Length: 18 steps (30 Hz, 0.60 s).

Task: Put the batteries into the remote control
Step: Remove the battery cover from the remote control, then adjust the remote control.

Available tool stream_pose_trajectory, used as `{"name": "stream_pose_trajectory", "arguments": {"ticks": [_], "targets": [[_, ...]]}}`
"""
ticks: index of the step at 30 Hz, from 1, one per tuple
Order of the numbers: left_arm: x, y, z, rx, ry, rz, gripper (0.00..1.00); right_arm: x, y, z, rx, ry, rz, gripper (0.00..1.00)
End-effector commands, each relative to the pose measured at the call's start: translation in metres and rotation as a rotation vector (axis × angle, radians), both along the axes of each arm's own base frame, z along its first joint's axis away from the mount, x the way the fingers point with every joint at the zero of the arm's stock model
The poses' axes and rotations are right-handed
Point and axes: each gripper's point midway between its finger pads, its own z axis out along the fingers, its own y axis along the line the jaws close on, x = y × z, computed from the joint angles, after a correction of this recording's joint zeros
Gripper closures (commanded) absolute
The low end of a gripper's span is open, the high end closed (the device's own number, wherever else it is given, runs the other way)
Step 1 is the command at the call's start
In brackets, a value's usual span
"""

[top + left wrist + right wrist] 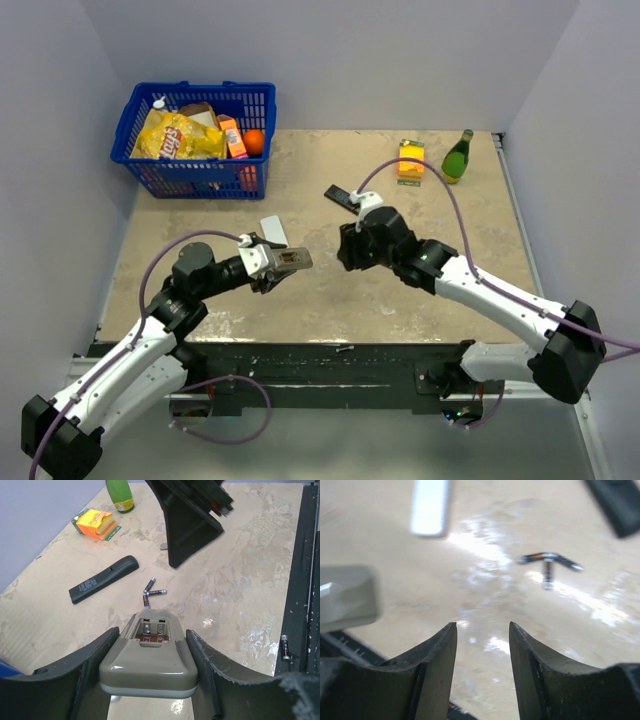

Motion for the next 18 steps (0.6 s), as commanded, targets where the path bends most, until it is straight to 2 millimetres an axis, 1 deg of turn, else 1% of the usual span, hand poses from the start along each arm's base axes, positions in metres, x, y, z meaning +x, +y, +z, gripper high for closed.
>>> {"name": "stream_pose_trajectory", "arguments": {"ticks": [1,3,5,6,7,9,10,11,13,14,16,17,18], "targets": [[0.002,0.000,0.027,-0.044,-0.052,0.013,1.00,0.040,-0.065,-0.014,-0.077,-0.005,-0.224,0.50],[-0.003,-0.001,0.027,-0.038,-0.061,-0.013,1.00,0.048,-0.071,-0.017,-0.075,-0.006,-0.219,0.49],[-0.009,-0.002,0.030,-0.039,-0.074,-0.039,1.00,0.050,-0.071,-0.020,-0.071,-0.009,-0.202,0.44],[-0.010,-0.002,0.030,-0.037,-0.083,-0.048,1.00,0.055,-0.072,-0.022,-0.076,-0.020,-0.205,0.43],[-0.012,-0.001,0.033,-0.042,-0.092,-0.052,1.00,0.059,-0.074,-0.032,-0.106,0.000,-0.211,0.44],[-0.017,-0.002,0.033,-0.044,-0.089,-0.067,1.00,0.063,-0.078,-0.043,-0.153,0.018,-0.210,0.44],[-0.019,-0.001,0.035,-0.047,-0.094,-0.070,1.00,0.065,-0.077,-0.053,-0.174,0.039,-0.208,0.45],[-0.023,-0.001,0.031,-0.040,-0.080,-0.086,1.00,0.066,-0.076,-0.058,-0.179,0.047,-0.205,0.48],[-0.027,0.000,0.034,-0.044,-0.088,-0.095,1.00,0.072,-0.076,-0.065,-0.188,0.060,-0.211,0.52],[-0.029,0.001,0.033,-0.042,-0.087,-0.097,1.00,0.073,-0.076,-0.076,-0.208,0.085,-0.210,0.57],[-0.031,0.004,0.036,-0.048,-0.106,-0.091,1.00,0.077,-0.075,-0.083,-0.217,0.100,-0.214,0.62],[-0.032,0.005,0.035,-0.049,-0.110,-0.088,1.00,0.078,-0.073,-0.091,-0.228,0.117,-0.208,0.64],[-0.032,0.005,0.037,-0.050,-0.118,-0.086,1.00,0.079,-0.073,-0.094,-0.231,0.122,-0.210,0.64]]}}
